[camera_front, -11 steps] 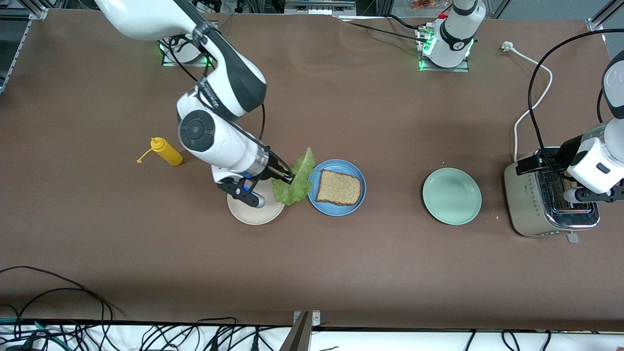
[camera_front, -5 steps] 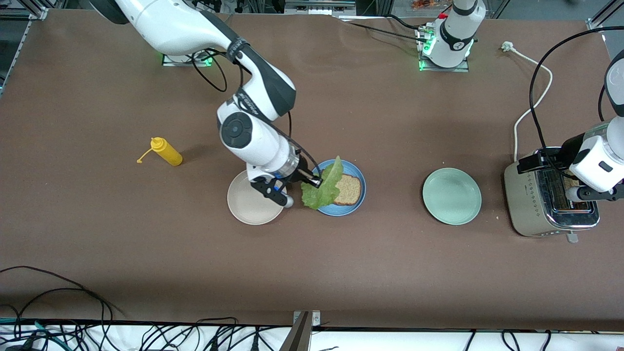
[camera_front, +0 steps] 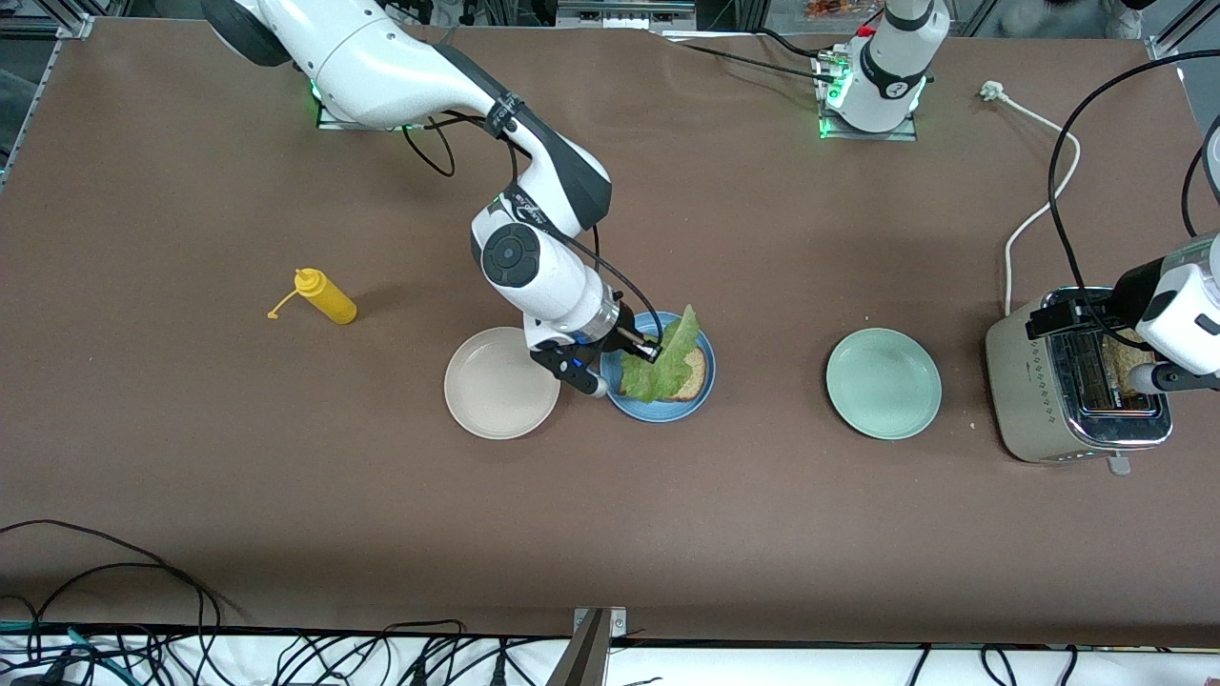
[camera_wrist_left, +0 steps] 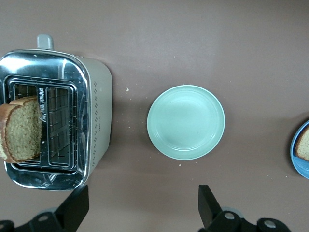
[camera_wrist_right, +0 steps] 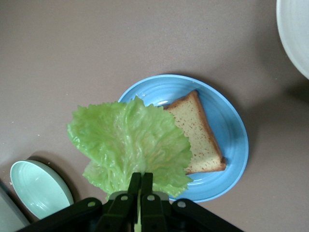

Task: Make sandwich in blue plate with both arms
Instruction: 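Lower the lettuce onto the bread while the left gripper returns to rest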

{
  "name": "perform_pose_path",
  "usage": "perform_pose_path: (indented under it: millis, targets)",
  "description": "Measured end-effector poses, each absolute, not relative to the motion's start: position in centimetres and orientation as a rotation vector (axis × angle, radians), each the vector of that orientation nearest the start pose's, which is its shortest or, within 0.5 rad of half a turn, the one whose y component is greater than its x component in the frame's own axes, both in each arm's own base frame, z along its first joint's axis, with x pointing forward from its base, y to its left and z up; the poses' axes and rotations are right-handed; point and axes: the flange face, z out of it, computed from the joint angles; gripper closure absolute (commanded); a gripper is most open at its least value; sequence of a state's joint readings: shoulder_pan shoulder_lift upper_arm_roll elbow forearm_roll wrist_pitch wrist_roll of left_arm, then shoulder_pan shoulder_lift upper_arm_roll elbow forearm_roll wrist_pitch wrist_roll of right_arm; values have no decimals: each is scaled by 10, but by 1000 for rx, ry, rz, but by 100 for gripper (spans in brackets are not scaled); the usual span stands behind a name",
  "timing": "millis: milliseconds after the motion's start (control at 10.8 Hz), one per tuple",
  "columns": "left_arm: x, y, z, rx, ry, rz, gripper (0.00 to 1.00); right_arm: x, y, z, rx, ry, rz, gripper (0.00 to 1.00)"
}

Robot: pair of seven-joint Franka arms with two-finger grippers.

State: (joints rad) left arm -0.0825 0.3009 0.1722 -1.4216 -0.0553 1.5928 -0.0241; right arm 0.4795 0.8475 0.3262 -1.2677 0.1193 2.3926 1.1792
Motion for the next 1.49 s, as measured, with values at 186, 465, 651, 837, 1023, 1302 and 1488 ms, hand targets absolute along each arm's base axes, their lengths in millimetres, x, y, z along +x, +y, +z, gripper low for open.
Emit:
perform_pose_path:
  millis: [186, 465, 651, 837, 1023, 1302, 1488]
  targets:
    - [636, 40, 520, -3139, -185, 194, 0, 588, 511, 283, -2602, 776, 114, 100]
    - [635, 40, 521, -3139, -185, 193, 0, 587, 515, 264, -2589, 770, 87, 100]
    - [635, 39, 523, -3140, -184, 186, 0, 583, 518, 248, -2600, 764, 89, 100]
    - [633, 35, 529, -3144, -173, 172, 0, 581, 518, 235, -2609, 768, 101, 100]
    - [627, 27, 538, -3149, -152, 192, 0, 580, 518, 226, -2616, 772, 111, 100]
    - [615, 21, 548, -3145, -178, 261, 0, 580, 518, 222, -2619, 773, 115, 92]
    - [612, 11, 553, -3145, -176, 261, 0, 579, 518, 220, -2623, 771, 115, 35]
